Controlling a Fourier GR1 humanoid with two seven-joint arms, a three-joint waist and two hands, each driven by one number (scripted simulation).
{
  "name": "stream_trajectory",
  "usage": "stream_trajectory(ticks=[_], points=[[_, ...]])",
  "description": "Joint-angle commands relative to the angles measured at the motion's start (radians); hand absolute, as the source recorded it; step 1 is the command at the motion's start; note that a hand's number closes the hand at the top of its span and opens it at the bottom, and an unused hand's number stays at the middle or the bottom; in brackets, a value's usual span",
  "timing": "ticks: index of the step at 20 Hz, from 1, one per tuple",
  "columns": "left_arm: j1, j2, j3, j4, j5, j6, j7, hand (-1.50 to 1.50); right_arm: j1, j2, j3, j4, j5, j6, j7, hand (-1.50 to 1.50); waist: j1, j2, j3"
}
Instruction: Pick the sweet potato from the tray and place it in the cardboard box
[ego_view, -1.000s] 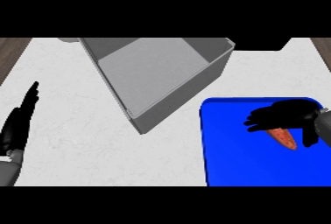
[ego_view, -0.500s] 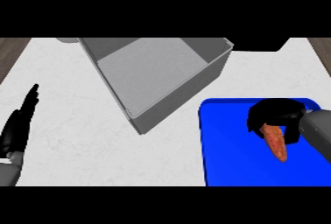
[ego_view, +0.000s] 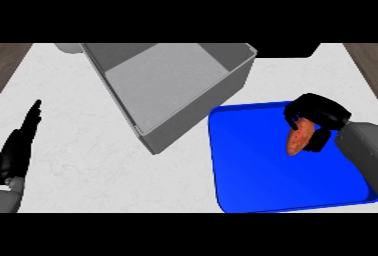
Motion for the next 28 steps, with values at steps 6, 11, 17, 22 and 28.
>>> stream_trajectory(ticks=[6,11,17,22,28], points=[[0.033,0.003,0.013,0.008,-0.002,0.004,-0.011,0.00,-0.108,0.106,-0.145,-0.036,-0.017,-0.237,0.689,1.50,-0.025,-0.017,-0.002],[0.047,0.017,0.031,-0.034,0.010,-0.005,0.014,0.00,-0.190,0.144,-0.111,-0.276,0.071,-0.315,0.869,1.50,-0.017,-0.014,0.001],[0.031,0.023,0.045,-0.045,0.006,-0.029,0.019,0.00,-0.220,0.195,-0.092,-0.574,0.106,-0.178,1.122,1.50,-0.001,-0.001,0.003],[0.013,-0.003,0.050,-0.037,-0.007,-0.043,-0.003,0.00,-0.276,0.333,-0.148,-0.562,0.096,-0.156,1.191,1.50,0.022,0.010,0.003],[0.004,-0.029,0.025,-0.092,-0.045,-0.034,0.046,0.00,-0.477,0.480,-0.262,-0.282,0.107,-0.206,1.181,1.50,0.043,0.016,0.004]])
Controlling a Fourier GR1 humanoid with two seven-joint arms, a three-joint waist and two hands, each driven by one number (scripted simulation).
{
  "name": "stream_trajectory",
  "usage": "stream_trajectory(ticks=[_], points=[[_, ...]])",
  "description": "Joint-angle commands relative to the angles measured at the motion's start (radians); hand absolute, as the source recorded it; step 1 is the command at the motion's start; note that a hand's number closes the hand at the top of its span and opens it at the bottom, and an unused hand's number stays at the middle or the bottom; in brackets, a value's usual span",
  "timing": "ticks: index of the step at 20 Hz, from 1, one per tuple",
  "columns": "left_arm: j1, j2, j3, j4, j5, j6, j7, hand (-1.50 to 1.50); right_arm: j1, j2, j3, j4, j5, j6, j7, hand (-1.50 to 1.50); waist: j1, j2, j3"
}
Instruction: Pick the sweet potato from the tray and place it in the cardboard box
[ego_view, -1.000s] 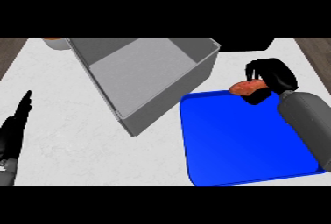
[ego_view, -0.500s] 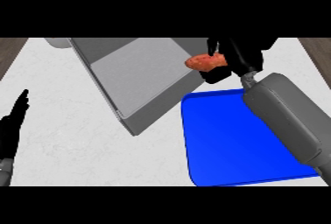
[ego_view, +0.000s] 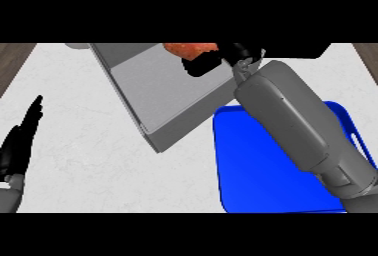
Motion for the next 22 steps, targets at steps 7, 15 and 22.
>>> stream_trajectory(ticks=[7,15,22], points=[[-0.038,-0.020,-0.001,-0.003,-0.026,-0.024,0.010,0.00,-0.239,0.195,-0.185,0.431,-0.040,-0.088,-0.072,1.50,0.034,0.016,0.000],[-0.039,-0.066,-0.030,0.007,-0.052,-0.018,-0.010,0.00,-0.337,0.221,-0.241,0.673,-0.062,-0.158,-0.154,1.50,0.075,0.030,-0.001],[-0.105,-0.043,-0.015,0.002,-0.051,-0.041,0.016,0.00,-0.341,0.222,-0.304,0.799,-0.080,-0.218,-0.139,-1.50,0.094,0.049,-0.001]])
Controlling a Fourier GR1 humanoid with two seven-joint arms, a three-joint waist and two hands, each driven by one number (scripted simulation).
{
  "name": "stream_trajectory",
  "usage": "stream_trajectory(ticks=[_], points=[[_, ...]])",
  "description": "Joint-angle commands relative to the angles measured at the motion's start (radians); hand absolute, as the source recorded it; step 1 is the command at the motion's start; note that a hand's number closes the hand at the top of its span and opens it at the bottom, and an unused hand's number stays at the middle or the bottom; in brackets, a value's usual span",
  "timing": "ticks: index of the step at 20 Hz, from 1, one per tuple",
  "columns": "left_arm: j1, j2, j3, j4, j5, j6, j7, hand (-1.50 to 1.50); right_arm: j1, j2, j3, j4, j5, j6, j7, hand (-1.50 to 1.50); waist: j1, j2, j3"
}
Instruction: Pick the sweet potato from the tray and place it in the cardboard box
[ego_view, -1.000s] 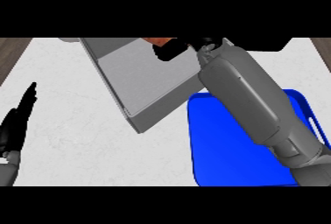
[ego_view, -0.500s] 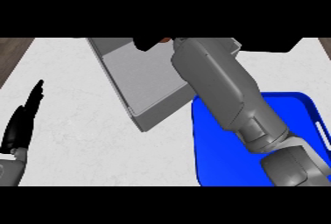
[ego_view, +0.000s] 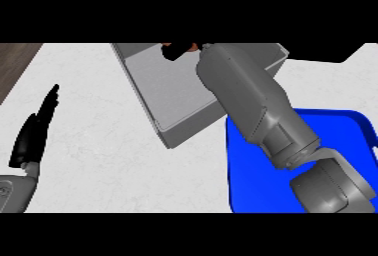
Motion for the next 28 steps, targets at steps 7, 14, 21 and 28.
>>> stream_trajectory(ticks=[7,14,21,28], points=[[-0.033,-0.011,-0.004,0.010,0.004,-0.030,-0.001,0.00,0.042,0.003,-0.094,0.082,-0.106,-0.056,-0.082,-1.50,0.035,0.010,0.001],[-0.049,-0.014,0.012,0.037,-0.010,-0.009,0.005,0.00,0.035,0.003,-0.150,0.034,-0.141,-0.177,-0.245,-1.50,0.015,0.008,0.002],[0.002,-0.004,0.028,0.018,-0.011,-0.005,0.001,0.00,0.091,-0.030,-0.283,-0.019,-0.257,-0.246,-0.404,-1.50,-0.018,-0.009,0.003],[0.028,-0.013,0.049,0.014,-0.017,0.003,-0.003,0.00,0.133,-0.119,-0.369,-0.022,-0.334,-0.129,-0.521,-1.50,-0.058,-0.024,0.003]])
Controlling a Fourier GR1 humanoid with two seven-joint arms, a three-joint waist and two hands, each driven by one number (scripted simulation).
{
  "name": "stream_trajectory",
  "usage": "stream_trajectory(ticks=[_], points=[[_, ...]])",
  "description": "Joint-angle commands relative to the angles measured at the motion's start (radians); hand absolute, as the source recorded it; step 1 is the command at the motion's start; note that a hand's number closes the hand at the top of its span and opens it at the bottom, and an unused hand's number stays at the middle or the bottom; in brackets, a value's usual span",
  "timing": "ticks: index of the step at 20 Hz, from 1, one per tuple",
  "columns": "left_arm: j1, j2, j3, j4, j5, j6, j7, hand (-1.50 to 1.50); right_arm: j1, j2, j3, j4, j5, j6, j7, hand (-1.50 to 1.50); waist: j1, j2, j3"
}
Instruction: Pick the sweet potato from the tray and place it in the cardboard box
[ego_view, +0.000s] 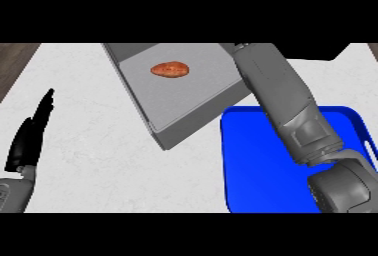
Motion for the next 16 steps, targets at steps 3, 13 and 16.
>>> stream_trajectory(ticks=[3,13,16], points=[[0.030,0.005,0.033,0.013,0.001,-0.011,-0.019,0.00,0.034,-0.087,-0.041,-0.006,-0.032,0.064,-0.023,-1.50,-0.041,-0.016,0.000],[0.068,0.002,0.067,-0.030,-0.011,-0.021,0.021,0.00,0.265,-0.260,-0.017,-0.182,-0.055,0.316,-0.041,-1.50,-0.074,-0.031,0.000],[0.054,0.000,0.075,-0.032,-0.024,-0.008,0.034,0.00,0.324,-0.324,0.008,-0.207,-0.044,0.425,-0.040,-1.50,-0.075,-0.029,0.000]])
